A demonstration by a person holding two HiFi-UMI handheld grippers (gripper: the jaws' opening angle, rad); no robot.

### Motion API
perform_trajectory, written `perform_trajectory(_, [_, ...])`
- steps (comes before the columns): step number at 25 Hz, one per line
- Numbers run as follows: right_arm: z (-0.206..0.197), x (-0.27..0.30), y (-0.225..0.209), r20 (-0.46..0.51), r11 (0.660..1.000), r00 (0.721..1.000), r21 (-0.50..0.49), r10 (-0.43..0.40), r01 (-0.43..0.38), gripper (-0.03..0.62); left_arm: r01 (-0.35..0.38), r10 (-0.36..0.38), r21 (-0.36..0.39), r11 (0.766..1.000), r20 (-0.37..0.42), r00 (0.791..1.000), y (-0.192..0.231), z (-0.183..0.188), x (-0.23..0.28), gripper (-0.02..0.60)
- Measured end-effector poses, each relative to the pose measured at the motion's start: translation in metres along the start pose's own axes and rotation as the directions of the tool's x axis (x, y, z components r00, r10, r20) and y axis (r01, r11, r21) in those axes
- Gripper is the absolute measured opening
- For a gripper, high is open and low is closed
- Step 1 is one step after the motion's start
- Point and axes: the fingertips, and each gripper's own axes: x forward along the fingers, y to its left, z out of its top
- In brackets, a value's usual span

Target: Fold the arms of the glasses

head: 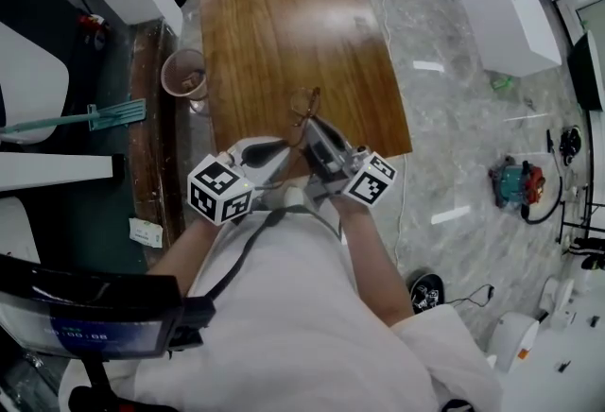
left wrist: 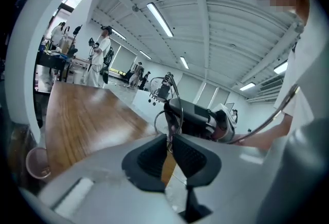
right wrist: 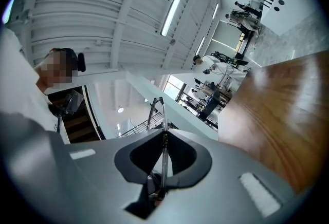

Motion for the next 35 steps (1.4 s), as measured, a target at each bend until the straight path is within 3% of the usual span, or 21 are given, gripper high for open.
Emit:
perform_trajectory(4, [-0.002,-0.004,-0.006,0.019,0.999,0.999,0.018,-0.035,0.034,0.028,-0.004,0.004,-0.018,1.000,0.019,1.000,0.000,-0.001,-0.004,0.057])
perform_trajectory(11, [0.014,-0.018,-0.025,0.056,0.997,0.995,0.024,-0.081,0.080,0.028,0.058,-0.057,-0.013,0.998,0.085,0.995,0.003,0.002,-0.022,0.063])
perform_trajectory(14, [0.027,-0.022,-0.031,0.096,0.993,0.989,0.036,-0.116,0.113,0.027,0.101,-0.106,0.067,0.993,0.076,0.991,-0.009,0.006,-0.024,0.061])
perform_trajectory(17, [0.034,-0.020,-0.033,0.140,0.988,0.980,0.083,-0.144,0.134,0.027,0.158,-0.172,0.191,0.969,0.057,0.984,-0.033,0.015,-0.023,0.066])
perform_trajectory(20, [0.036,-0.016,-0.031,0.167,0.984,0.975,0.124,-0.145,0.125,0.027,0.182,-0.203,0.286,0.941,0.046,0.978,-0.053,0.025,-0.021,0.137])
perform_trajectory(22, [0.035,-0.016,-0.033,0.170,0.982,0.974,0.140,-0.147,0.123,0.028,0.179,-0.207,0.311,0.933,0.058,0.977,-0.058,0.033,-0.019,0.140])
perform_trajectory(24, [0.034,-0.016,-0.034,0.173,0.981,0.973,0.147,-0.151,0.126,0.028,0.167,-0.200,0.322,0.932,0.073,0.977,-0.058,0.039,-0.016,0.130])
perform_trajectory(27, [0.035,-0.016,-0.035,0.177,0.981,0.971,0.141,-0.159,0.135,0.027,0.129,-0.167,0.328,0.936,0.089,0.982,-0.052,0.045,-0.013,0.036])
perform_trajectory(31, [0.033,-0.016,-0.035,0.150,0.983,0.975,0.105,-0.166,0.151,0.028,0.108,-0.144,0.296,0.949,0.103,0.984,-0.045,0.047,-0.011,0.021])
perform_trajectory(35, [0.020,-0.008,-0.024,0.056,0.990,0.989,-0.025,-0.138,0.139,0.026,0.104,-0.135,0.222,0.969,0.130,0.982,-0.034,0.051,-0.009,0.021])
